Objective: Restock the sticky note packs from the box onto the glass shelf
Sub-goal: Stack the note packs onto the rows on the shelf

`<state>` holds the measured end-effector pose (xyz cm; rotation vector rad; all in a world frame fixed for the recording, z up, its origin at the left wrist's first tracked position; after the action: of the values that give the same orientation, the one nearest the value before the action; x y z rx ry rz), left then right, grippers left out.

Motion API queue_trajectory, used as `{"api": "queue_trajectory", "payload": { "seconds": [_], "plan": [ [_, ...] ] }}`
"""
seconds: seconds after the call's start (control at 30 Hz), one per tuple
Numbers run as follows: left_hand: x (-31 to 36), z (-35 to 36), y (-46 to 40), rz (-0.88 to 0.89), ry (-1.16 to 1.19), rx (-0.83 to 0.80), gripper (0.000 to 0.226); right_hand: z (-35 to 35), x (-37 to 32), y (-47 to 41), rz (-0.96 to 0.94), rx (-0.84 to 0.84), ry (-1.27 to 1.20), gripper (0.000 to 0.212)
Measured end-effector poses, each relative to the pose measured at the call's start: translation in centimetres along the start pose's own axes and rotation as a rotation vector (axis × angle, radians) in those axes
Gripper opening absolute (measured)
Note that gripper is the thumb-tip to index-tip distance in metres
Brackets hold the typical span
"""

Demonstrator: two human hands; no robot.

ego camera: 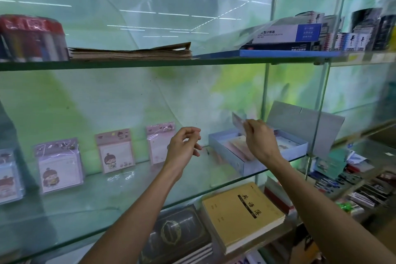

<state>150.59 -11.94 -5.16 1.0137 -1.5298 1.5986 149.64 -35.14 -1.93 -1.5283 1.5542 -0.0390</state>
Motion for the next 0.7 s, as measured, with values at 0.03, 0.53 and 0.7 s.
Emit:
{"api": "queue_trajectory", "payload": {
  "seconds": [0.03,0.53,0.7],
  "plan": [
    [0.0,0.2,-0.3,-0.002,0.002,0.005,0.013,-0.5,-0.2,0.0,0.007,0.033,-0.079,0.034],
    [2.2,-0.8,-0.5,-0.005,0.105,0.040,0.017,4.7,-3.2,3.4,0.393,-0.339,-1.064,0.022],
    [3.0,-6.0,0.0,0.035,0.091,0.179,0.012,6.4,-5.4,4.4,0.388,-0.428,-1.009,0.021]
  ]
}}
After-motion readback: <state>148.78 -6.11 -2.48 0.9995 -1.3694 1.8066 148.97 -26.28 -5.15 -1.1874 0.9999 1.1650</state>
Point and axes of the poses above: each hand's wrist, its own y-axis away from the middle knuckle, its own z-axis out of the palm, x = y × z, the point moved 6 cm from there along -y, towards the middle knuckle, and after that the axes turned 6 degrees about z, right-handed, at the moved point
